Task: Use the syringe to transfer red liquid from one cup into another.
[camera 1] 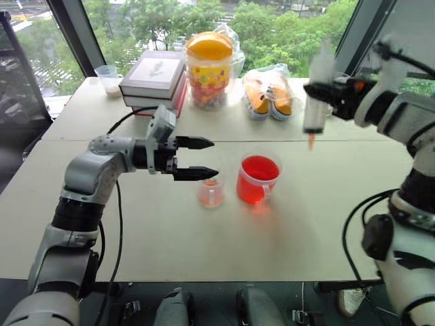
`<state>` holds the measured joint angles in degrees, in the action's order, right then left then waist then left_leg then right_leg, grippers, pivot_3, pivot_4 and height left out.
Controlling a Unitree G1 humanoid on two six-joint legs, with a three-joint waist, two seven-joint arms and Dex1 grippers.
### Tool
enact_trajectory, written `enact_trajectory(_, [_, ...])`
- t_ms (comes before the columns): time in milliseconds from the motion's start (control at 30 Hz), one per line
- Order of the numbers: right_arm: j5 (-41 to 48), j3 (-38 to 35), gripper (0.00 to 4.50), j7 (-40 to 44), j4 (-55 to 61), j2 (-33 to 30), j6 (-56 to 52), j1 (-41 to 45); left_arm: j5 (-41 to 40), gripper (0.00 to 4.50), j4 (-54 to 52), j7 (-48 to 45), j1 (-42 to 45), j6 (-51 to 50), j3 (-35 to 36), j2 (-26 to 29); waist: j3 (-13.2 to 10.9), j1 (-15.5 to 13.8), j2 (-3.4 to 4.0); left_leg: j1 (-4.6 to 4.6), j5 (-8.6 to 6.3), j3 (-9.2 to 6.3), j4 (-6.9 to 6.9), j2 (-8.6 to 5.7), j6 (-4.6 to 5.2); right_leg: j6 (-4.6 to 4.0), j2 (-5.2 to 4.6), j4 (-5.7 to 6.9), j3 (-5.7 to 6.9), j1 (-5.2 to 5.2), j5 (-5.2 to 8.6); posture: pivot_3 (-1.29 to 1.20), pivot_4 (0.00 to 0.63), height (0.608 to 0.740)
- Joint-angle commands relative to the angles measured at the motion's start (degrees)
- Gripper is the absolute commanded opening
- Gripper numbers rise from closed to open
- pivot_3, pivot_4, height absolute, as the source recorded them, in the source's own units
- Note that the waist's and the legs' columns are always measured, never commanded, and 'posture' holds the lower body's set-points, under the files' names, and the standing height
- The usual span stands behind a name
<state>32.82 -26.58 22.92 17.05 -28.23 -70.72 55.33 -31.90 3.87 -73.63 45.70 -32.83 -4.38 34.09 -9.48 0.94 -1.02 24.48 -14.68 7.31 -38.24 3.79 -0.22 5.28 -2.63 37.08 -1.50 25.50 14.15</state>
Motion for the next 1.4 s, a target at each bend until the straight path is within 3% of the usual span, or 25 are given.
enact_trajectory(33, [4.7,-1.5,1.4,1.0,8.5,5.0,8.6,-5.0,0.7,4.5,1.1,-1.3,2.4,1.4,-0.2,-0.2,0.0,-0.2,-0.01,-0.01,0.0,-0.01,0.0,0.0,0.0,0.0,-0.02,-0.03,0.03,-0.05,0.0,0.0,0.15,0.74])
enact_trajectory(233, [2.0,5.7,1.4,1.9,13.7,14.6,26.5,-19.6,0.6,4.5,1.6,-1.8,4.5,0.7,0.1,-0.2,0.0,-0.1,-0.01,0.03,0.0,0.01,-0.04,-0.04,0.01,0.01,-0.06,-0.08,0.03,-0.08,0.0,0.0,0.15,0.74])
enact_trajectory(400, [-5.9,14.3,1.4,5.1,9.6,17.5,44.1,-30.1,0.0,4.5,0.7,-1.6,5.0,-0.4,0.4,-0.2,0.0,0.2,0.0,-0.04,0.01,-0.01,-0.04,-0.04,-0.02,0.01,-0.03,-0.02,0.02,-0.09,0.0,0.0,0.15,0.74])
enact_trajectory(567, [-9.6,18.2,1.4,5.1,5.5,18.4,52.8,-33.8,0.2,4.5,1.6,-2.0,6.7,0.3,0.1,-1.3,0.0,0.2,0.0,-0.07,0.04,-0.03,-0.05,-0.03,-0.06,0.0,-0.01,0.04,0.02,-0.1,0.01,0.0,0.15,0.74])
enact_trajectory(933, [-12.8,22.4,1.4,3.9,1.3,18.2,59.9,-36.8,2.2,4.5,14.3,-2.5,18.2,6.1,0.2,-10.0,0.0,0.1,-0.01,-0.06,0.04,-0.06,-0.09,-0.06,-0.06,0.0,-0.01,-0.01,0.03,-0.15,0.01,0.0,0.15,0.74])
enact_trajectory(1400, [-14.2,24.5,1.4,3.7,-0.2,16.5,60.8,-36.8,3.4,4.5,22.9,-8.9,24.1,8.1,-0.8,-14.5,0.0,-0.1,-0.01,-0.06,0.04,-0.09,-0.09,-0.06,-0.06,0.0,0.02,-0.02,0.02,-0.15,0.01,0.0,0.15,0.74])
